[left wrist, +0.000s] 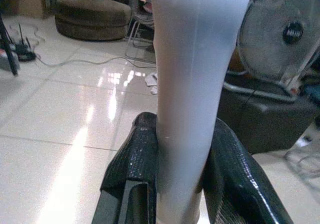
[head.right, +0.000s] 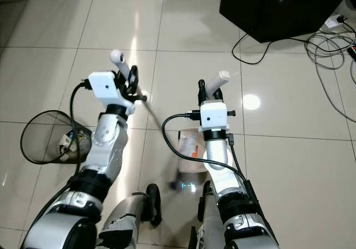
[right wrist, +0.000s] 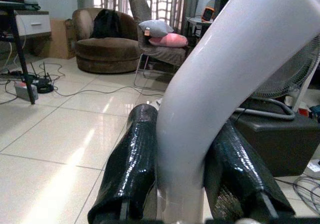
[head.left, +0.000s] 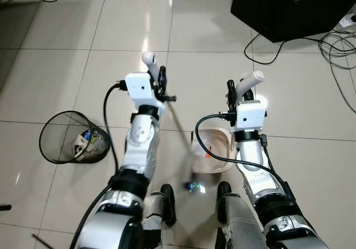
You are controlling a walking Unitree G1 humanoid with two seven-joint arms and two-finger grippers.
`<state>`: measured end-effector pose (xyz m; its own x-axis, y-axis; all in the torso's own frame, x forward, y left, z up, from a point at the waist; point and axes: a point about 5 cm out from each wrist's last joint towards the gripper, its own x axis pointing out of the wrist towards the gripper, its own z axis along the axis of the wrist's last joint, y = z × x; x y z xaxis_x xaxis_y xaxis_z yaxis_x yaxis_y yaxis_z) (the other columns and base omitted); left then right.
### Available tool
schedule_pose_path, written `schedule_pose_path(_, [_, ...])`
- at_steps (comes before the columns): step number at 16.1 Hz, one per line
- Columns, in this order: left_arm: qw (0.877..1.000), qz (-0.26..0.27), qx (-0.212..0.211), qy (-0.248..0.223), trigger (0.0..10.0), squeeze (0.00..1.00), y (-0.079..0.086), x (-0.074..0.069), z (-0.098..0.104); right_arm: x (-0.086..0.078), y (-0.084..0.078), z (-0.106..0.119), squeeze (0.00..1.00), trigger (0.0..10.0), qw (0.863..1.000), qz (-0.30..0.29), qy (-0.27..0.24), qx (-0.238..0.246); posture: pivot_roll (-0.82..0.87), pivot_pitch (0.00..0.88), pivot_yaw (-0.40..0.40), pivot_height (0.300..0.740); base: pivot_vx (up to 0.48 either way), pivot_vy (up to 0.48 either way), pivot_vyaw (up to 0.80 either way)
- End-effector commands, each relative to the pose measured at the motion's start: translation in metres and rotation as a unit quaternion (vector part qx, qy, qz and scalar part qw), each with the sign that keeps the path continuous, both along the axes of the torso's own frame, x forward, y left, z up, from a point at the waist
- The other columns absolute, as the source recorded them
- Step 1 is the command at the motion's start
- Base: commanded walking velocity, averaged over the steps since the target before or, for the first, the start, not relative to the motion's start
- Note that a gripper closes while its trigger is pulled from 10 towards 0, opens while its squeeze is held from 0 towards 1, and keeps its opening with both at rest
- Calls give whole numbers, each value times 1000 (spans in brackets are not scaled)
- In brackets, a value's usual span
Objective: Sweep floor
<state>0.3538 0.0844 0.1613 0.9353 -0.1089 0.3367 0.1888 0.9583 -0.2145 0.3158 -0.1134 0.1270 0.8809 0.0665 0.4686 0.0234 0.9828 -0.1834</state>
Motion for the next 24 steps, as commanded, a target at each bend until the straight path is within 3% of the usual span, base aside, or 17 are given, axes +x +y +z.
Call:
schedule_pose_path(1, [999, -11, -33, -8, 10000, 0, -3, 0, 7, -3, 1, -9, 0, 10000, 1000, 1, 18, 6, 110, 372, 106, 740, 0, 0, 0])
schedule_pose_path(3, [999, -30, -41, -16, 10000, 0, -9, 0, 13, -2, -2, -8, 0, 10000, 1000, -4, 17, 12, 101, 360, 103, 740, 0, 0, 0])
schedule_pose_path(5, [996, -77, 5, -50, 10000, 0, -14, 2, 23, -1, -10, -2, 0, 10000, 1000, -8, 5, 18, 73, 311, 95, 740, 0, 0, 0])
schedule_pose_path(6, [990, -101, 57, -75, 10000, 0, -11, 6, 31, 1, -20, 1, 0, 10000, 1000, -16, 0, 22, 62, 287, 98, 740, 0, 0, 0])
schedule_pose_path(7, [988, -106, 69, -86, 10000, 0, -8, 6, 35, 0, -22, 2, 0, 10000, 1000, -18, -4, 23, 62, 287, 98, 740, 0, 0, 0])
schedule_pose_path(9, [980, -102, 110, -134, 10000, 0, 13, 11, 56, -1, -35, 5, 0, 10000, 999, -24, -9, 25, 36, 244, 106, 740, 0, 0, 0])
schedule_pose_path(12, [977, -85, 118, -153, 10000, 0, 39, 13, 69, -2, -48, 9, 0, 10000, 999, -26, -11, 37, 10, 195, 107, 740, 0, 0, 0])
schedule_pose_path(15, [986, -29, 128, -100, 10000, 0, 76, 13, 47, 2, -64, 28, 0, 10000, 996, -26, 5, 90, -20, 163, 108, 740, 0, 0, 0])
schedule_pose_path(16, [989, -17, 135, -61, 10000, 0, 86, 11, 31, 3, -69, 43, 0, 10000, 995, -27, -7, 94, -32, 150, 108, 740, 0, 0, 0])
schedule_pose_path(17, [989, 4, 147, -1, 10000, 0, 101, 2, 3, 1, -76, 74, 0, 10000, 994, -24, -33, 103, -42, 130, 107, 740, 0, 0, 0])
schedule_pose_path(18, [989, 8, 149, 15, 10000, 0, 104, -3, -6, 2, -77, 83, 0, 10000, 993, -18, -36, 110, -47, 121, 109, 740, 0, 0, 0])
schedule_pose_path(20, [987, 29, 144, 64, 10000, 0, 117, -25, -38, 0, -78, 117, 0, 10000, 992, 8, -42, 122, -52, 90, 104, 740, 0, 0, 800])
schedule_pose_path(22, [987, 38, 138, 78, 10000, 0, 119, -41, -48, -1, -74, 139, 0, 10000, 990, 30, -51, 126, -44, 72, 88, 740, 0, 0, 800])
schedule_pose_path(24, [985, 45, 148, 77, 10000, 0, 118, -47, -49, -1, -72, 153, 0, 10000, 987, 42, -58, 145, -41, 60, 75, 740, 0, 0, 800])
